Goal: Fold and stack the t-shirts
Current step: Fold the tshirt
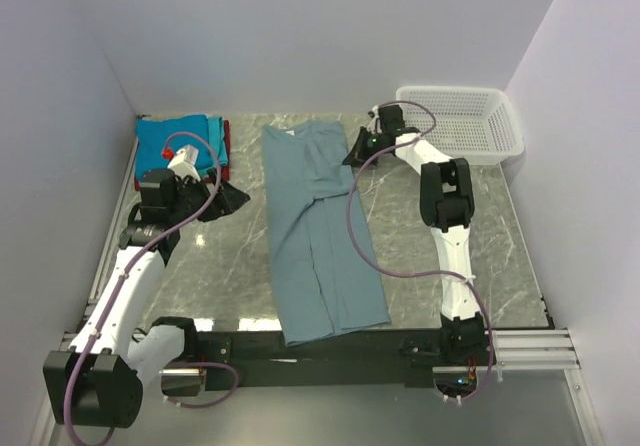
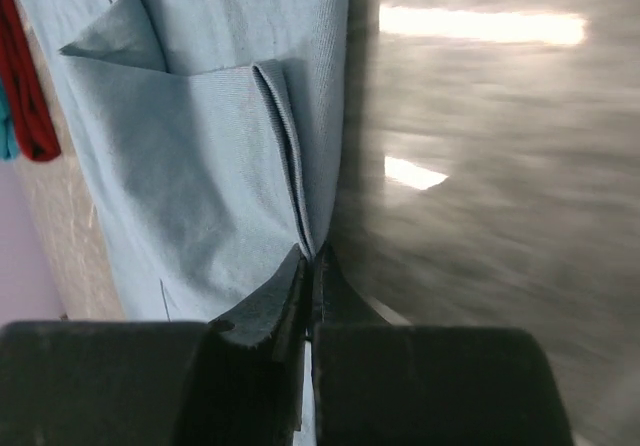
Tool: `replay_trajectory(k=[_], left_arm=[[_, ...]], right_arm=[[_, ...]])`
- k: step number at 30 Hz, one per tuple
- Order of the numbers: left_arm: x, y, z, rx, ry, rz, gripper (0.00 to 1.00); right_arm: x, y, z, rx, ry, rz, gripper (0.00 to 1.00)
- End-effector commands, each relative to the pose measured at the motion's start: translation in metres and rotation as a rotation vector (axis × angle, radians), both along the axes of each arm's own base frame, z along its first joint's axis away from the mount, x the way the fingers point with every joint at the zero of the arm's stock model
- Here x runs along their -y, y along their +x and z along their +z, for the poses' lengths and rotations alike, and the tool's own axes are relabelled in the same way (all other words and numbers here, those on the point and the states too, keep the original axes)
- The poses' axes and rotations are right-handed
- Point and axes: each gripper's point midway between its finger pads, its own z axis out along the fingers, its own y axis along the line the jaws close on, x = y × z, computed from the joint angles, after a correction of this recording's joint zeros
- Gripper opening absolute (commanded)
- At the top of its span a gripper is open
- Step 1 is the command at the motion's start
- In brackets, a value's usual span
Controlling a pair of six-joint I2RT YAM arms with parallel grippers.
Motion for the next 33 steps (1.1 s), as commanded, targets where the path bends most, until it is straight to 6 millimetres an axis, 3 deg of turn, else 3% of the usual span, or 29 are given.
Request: replay_trajectory(k=[1, 8, 9, 17, 18, 21, 23, 24, 27, 33], left_arm=[[0.008, 0.007, 0.009, 0.043, -0.030, -0.039, 0.78], [0.008, 0.012, 0.016, 0.071, 0.023, -0.082, 0.79], [0.006, 0.014, 0.019, 0.091, 0.050, -0.086, 0.79], [0.005, 0.016, 0.063, 0.228, 0.077, -0.097, 0.81], [0.006, 0.015, 0.067, 0.240, 0.069, -0.100, 0.83], [0.007, 0.015, 0.067, 0.248, 0.050, -0.096, 0.99], [0.010, 0.014, 0.057, 0.228, 0.047, -0.126, 1.00], [0.012, 0.015, 0.051, 0.213, 0.054, -0.150, 0.99], [0.024, 0.007, 0.054, 0.231, 0.048, -0.254, 0.99], [0.059, -0.015, 0.066, 0.403, 0.173, -0.424, 1.00]], right_arm=[[0.038, 0.020, 0.028, 0.084, -0.052, -0.102, 0.00], [0.061, 0.020, 0.037, 0.130, -0.129, -0.176, 0.00], [0.064, 0.022, 0.045, 0.149, -0.133, -0.193, 0.00], [0.083, 0.028, 0.049, 0.174, -0.201, -0.284, 0.00], [0.084, 0.030, 0.051, 0.182, -0.210, -0.289, 0.00], [0.082, 0.034, 0.056, 0.203, -0.217, -0.260, 0.00], [0.079, 0.032, 0.054, 0.198, -0.224, -0.212, 0.10], [0.072, 0.034, 0.063, 0.219, -0.220, -0.187, 0.15], [0.061, 0.026, 0.069, 0.239, -0.238, -0.104, 0.31], [0.064, 0.011, 0.101, 0.346, -0.331, -0.061, 0.42]])
